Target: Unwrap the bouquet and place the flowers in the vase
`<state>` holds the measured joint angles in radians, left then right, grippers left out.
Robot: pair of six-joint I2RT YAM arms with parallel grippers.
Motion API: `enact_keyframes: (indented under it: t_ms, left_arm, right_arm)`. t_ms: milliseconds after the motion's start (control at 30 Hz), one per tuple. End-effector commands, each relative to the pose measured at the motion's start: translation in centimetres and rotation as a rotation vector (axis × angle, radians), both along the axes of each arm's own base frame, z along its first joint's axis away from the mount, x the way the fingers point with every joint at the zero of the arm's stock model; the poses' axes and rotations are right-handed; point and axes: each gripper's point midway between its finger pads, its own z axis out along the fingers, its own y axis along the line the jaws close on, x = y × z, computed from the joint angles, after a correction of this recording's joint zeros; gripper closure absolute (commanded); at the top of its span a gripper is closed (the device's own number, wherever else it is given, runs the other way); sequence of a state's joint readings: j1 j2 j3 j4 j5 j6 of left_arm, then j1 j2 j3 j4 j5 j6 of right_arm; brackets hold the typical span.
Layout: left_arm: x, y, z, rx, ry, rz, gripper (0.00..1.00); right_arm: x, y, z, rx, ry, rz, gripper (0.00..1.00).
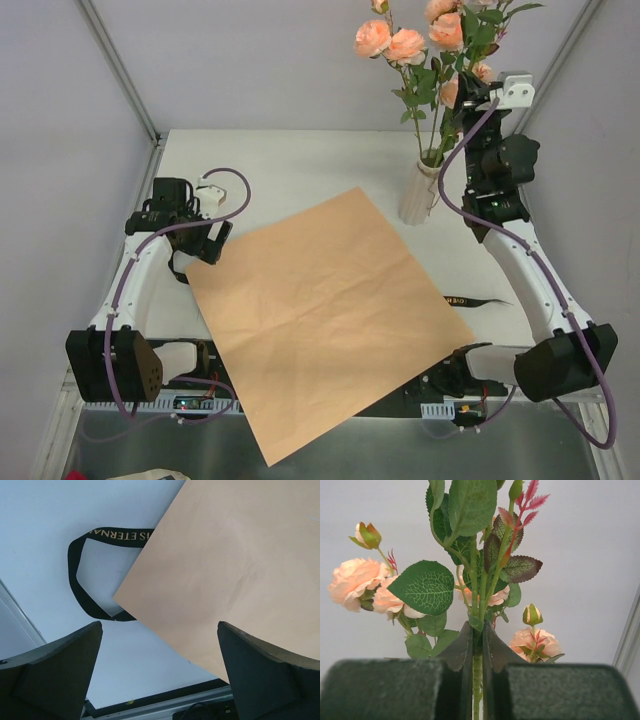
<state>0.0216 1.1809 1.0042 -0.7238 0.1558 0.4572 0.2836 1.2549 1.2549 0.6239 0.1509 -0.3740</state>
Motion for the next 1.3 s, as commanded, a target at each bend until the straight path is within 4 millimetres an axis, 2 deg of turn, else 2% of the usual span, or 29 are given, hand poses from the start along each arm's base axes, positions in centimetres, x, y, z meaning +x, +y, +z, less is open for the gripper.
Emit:
enact_keyframes:
  t_ms: [0, 167, 367, 533, 633, 667, 700, 733, 800, 833, 867, 900, 933, 1133, 1267]
  left_arm:
    - [0.5, 0.1, 0.9, -0.007, -0.005, -0.002, 0.01]
    - [0.6, 0.3, 0.7, 0.004, 0.003, -0.001, 0.01]
    - [0.6, 0.5, 0.6, 0.018, 0.007, 0.0, 0.01]
    - [0.6, 0.6, 0.5, 0.022, 0.013, -0.001, 0.01]
    - [0.6, 0.6, 0.6, 0.02, 0.011, -0.001, 0.01]
    - [0.6, 0.6, 0.7, 0.018, 0.007, -0.001, 0.01]
    - [0.6, 0.5, 0.7, 0.014, 0.005, 0.0, 0.01]
    - [0.6, 0.4, 0.8, 0.012, 0.002, -0.002, 0.01]
    - [0.6, 0.4, 0.9, 0.004, -0.002, 0.001, 0.01]
    - [0.6, 0.2, 1.0, 0.0, -0.005, 0.0, 0.01]
    - [0.6, 0.1, 1.1, -0.006, -0.006, 0.002, 0.01]
    - [0.6, 0.1, 1.2, -0.009, -0.01, 0.002, 0.01]
    - [0.6, 0.0, 1.3, -0.015, -0.013, 0.0, 0.01]
    - [0.1, -0.3, 1.6, -0.031, -0.027, -0.001, 0.01]
    - [-0.2, -0.8, 1.7, -0.056, -0.035, -0.003, 0.01]
  right_arm:
    - [-0.6, -1.3, 3.7, 0.066, -0.14, -0.011, 0.99]
    - [1.1, -2.2, 3.1, 0.104, -0.163, -0.03, 0.99]
    - [3.1, -1.7, 2.3, 0.091, -0.161, -0.02, 0.99]
    - [4.2, -1.2, -0.2, 0.068, -0.114, -0.01, 0.99]
    - [4.2, -1.1, -2.0, 0.059, -0.06, -0.007, 0.77]
    - [3.5, -1.0, -1.8, 0.068, -0.056, 0.012, 0.69]
    - [3.3, -0.9, -2.5, 0.07, -0.023, 0.023, 0.64]
    - [3.1, -0.8, -3.3, 0.068, 0.006, 0.034, 0.5]
    - [2.0, -0.3, -4.0, 0.075, 0.065, 0.07, 0.36]
    - [1.6, 0.1, -4.3, 0.077, 0.092, 0.092, 0.21]
    - [0.7, 0.2, -3.9, 0.079, 0.098, 0.107, 0.14]
    - [0.6, 0.6, -5.4, 0.069, 0.168, 0.117, 0.08]
    - [0.1, 1.0, -5.7, 0.07, 0.195, 0.128, 0.04]
    - [-3.8, 3.3, -10.1, 0.036, 0.441, 0.194, 0.04]
    - [-7.5, 4.3, -14.3, 0.011, 0.634, 0.201, 0.04]
